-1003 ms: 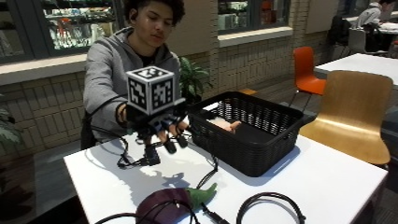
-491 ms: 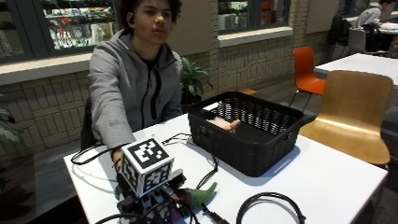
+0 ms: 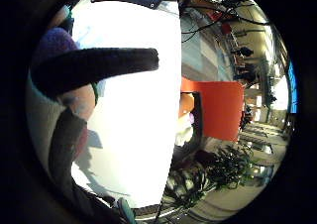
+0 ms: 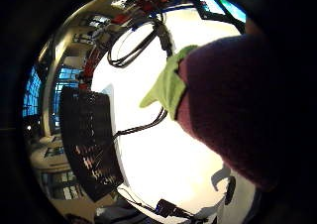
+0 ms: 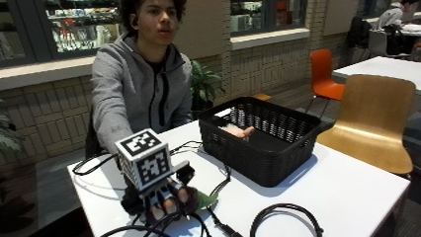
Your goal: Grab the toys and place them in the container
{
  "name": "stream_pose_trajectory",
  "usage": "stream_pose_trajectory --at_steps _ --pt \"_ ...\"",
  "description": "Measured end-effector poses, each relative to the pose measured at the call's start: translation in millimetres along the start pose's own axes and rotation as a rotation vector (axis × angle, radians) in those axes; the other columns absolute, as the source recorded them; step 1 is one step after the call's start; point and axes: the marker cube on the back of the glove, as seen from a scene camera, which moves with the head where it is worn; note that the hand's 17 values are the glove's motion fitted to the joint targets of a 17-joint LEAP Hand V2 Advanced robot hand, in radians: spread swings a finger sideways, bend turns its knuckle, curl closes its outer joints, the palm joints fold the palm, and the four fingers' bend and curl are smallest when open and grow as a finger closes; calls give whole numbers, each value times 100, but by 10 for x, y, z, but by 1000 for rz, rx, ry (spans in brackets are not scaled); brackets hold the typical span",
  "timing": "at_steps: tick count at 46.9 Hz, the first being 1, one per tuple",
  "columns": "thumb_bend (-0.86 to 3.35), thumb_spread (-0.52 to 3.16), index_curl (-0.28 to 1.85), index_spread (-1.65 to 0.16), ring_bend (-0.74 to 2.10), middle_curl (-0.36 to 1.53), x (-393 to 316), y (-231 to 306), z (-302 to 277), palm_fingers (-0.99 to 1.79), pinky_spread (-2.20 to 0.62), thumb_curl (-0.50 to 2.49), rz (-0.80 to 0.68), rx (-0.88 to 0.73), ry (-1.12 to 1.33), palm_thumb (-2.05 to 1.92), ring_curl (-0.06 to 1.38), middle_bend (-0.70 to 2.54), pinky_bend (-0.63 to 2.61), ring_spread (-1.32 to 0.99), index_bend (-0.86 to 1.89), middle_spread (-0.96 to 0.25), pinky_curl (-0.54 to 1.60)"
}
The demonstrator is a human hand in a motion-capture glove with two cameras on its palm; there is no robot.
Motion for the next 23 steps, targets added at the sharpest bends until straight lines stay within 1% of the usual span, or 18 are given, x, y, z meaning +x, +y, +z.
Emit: stream_pose_trajectory --at_steps 6,10,19,23 --pt "31 151 39 -29 80 53 -145 93 -472 65 -26 51 -74 94 -50 69 48 53 108 -29 28 -18 38" --pt "31 148 41 -29 85 57 -319 136 -923 62 -28 54 -193 112 -73 71 52 57 110 -32 27 -21 40" --pt "29 141 48 -29 95 67 -1352 687 -1477 57 -30 59 -373 250 -110 74 58 64 116 -37 29 -26 44" --pt "28 138 51 -29 99 71 -1823 817 -1588 55 -31 61 -473 265 -102 74 61 67 119 -39 31 -28 46"
